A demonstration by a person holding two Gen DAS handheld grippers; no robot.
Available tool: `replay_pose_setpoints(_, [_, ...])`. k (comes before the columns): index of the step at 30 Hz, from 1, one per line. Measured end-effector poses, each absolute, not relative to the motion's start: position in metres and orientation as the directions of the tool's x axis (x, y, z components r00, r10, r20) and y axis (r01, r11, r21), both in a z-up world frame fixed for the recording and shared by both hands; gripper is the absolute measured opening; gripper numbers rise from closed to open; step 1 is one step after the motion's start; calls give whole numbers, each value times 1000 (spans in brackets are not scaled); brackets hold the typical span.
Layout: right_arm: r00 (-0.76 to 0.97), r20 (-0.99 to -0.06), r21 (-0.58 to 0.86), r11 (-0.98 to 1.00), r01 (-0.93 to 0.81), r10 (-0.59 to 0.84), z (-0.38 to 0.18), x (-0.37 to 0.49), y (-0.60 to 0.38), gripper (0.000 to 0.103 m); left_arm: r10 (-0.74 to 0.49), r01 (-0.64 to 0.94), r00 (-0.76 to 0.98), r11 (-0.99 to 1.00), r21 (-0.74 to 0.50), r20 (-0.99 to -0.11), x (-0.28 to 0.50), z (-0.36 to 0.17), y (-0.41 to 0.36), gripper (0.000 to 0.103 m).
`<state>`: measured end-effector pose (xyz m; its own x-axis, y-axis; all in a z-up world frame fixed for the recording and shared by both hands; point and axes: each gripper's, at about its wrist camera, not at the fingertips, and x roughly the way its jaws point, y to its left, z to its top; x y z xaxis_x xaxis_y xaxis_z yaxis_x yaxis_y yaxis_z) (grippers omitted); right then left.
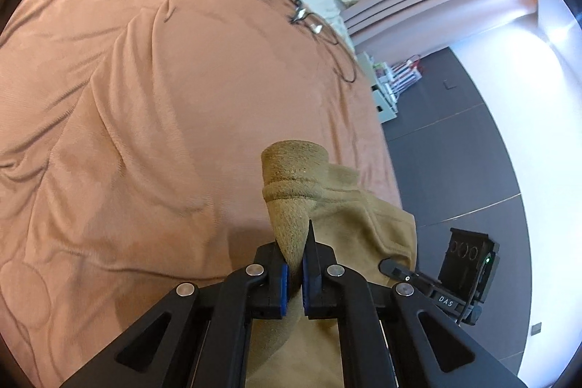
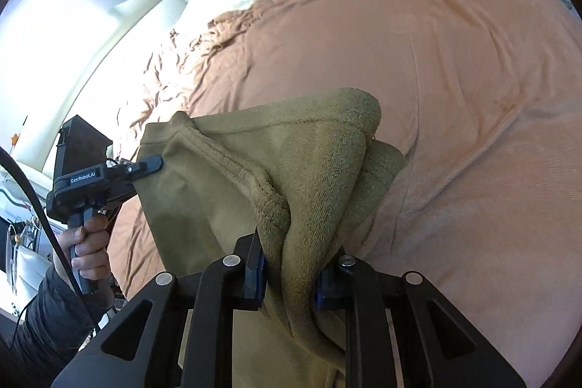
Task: Fold small clothes
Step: 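Lift the folded bundle off the blanket with both tools and hold it up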
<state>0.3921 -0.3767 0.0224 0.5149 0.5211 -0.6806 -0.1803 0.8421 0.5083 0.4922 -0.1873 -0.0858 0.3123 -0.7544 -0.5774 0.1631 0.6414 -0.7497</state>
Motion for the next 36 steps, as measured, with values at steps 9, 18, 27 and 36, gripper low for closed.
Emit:
replay_pose_setpoints(9, [566,-665,458,865,-205,487,59,341,-370,16,-772,233,346,621,-748,-533,464,-37,-183,5])
replay_pose_setpoints(18, [618,-633,423,877,-228,467,101,278,-377,15,-788,281,379,598,-751,-486,430,2,-173,5])
replay_pose_setpoints(27, [680,-585,392,888,-240,441,135,217,-366,14,-799,341,417,579,-741,-433,386,48,-159,5])
replay_pose_setpoints(36, [711,-537,355,886,-297,454,168,169,-345,14,-796,378,477,568,-731,-372,344,98,-128,5])
